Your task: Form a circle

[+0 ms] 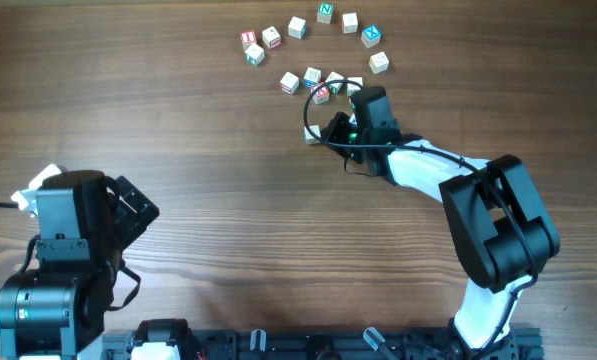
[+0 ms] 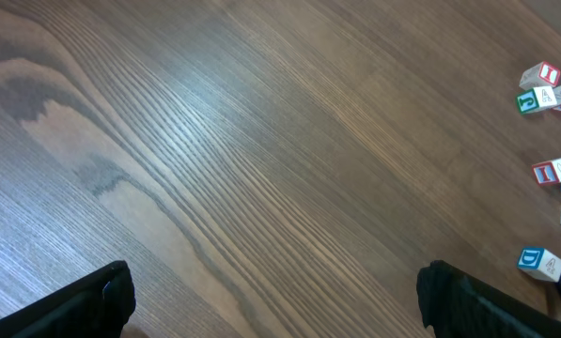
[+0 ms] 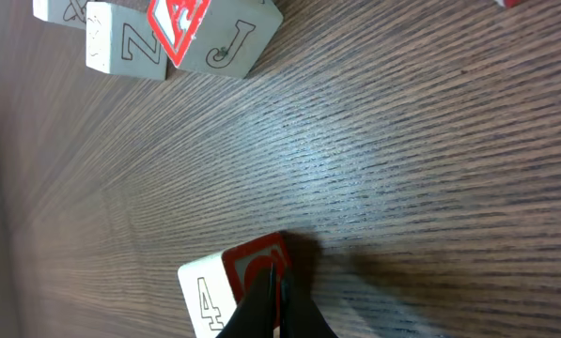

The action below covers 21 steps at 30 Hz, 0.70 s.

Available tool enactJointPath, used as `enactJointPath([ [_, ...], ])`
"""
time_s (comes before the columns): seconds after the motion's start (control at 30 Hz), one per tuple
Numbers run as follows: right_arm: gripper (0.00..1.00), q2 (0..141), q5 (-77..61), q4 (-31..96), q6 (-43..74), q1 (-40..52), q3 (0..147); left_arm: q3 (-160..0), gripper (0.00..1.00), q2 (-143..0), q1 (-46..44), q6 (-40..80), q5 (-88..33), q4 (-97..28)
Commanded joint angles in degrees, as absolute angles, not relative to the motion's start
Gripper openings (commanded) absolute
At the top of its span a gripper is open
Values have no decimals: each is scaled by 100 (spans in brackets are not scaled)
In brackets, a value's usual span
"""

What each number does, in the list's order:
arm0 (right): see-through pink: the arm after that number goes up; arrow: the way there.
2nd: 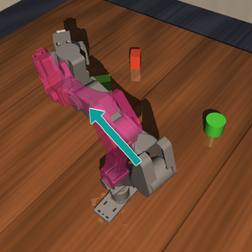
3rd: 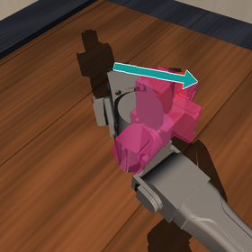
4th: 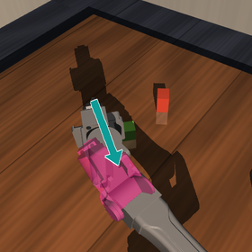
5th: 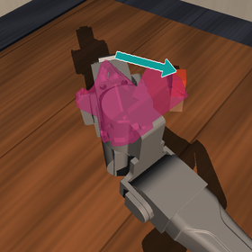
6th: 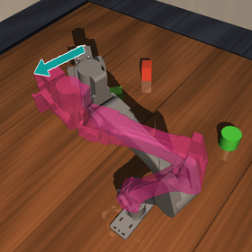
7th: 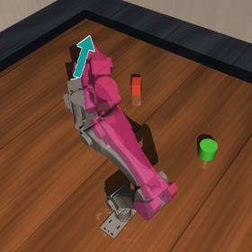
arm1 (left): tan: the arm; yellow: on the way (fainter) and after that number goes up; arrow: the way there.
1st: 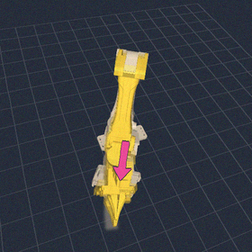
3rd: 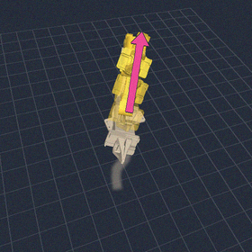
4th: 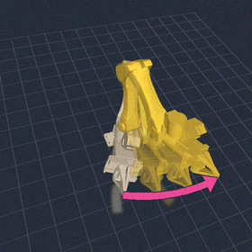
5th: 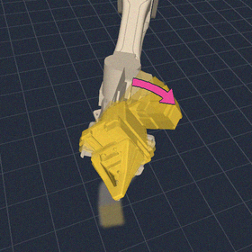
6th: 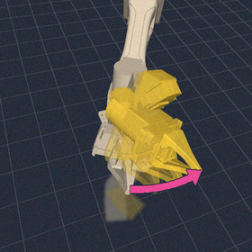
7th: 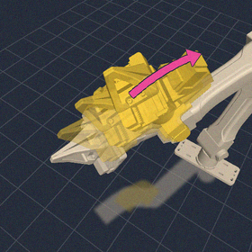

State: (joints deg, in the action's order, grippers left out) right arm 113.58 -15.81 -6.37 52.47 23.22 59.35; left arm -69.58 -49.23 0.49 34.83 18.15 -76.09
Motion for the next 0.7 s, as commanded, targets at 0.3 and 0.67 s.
enactJointPath([
  [0.3, 5, 11491, -1750, -526, 5266, 2335, 5909, -6934, 100, -4928, 82, 3542, 1890, -7590],
  [0.67, 5, 11491, -1815, -508, 5266, 2335, 5907, -6934, 100, -4928, 82, 3542, 1890, -7590],
])
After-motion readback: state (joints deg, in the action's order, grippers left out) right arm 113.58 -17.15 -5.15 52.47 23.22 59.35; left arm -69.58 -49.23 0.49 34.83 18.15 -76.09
